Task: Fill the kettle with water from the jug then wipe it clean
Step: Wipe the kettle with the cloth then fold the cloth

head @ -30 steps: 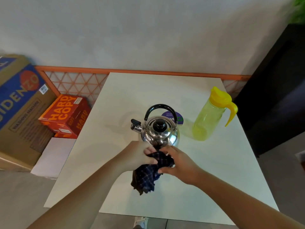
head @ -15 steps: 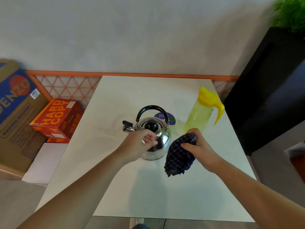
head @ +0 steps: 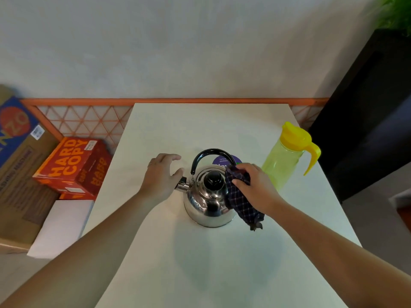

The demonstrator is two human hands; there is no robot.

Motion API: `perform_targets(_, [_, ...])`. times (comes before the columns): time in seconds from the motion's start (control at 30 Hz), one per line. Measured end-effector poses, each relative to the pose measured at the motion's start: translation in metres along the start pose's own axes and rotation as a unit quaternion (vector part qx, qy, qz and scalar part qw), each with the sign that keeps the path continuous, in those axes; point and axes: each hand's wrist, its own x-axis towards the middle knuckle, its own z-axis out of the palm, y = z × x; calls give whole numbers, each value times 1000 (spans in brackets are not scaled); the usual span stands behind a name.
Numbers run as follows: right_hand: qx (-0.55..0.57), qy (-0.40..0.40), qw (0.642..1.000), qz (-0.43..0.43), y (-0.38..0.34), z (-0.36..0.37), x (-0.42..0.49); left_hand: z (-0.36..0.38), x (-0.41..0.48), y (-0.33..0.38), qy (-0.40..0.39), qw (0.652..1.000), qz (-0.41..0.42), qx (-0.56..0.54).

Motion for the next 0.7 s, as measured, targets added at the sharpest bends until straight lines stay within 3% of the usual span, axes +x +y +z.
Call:
perform_targets(0.13, [-96,19,993,-70,-11,17,16,8,15,-5,-73,996,30,30])
perform_targets(0.27, [-138,34,987,-76,-8,27,11,21,24,-12,-147,983,81,68])
perform_targets(0.7, [-157,30,981,-106,-6,49,-44,36,28,-26,-137,982,126,13])
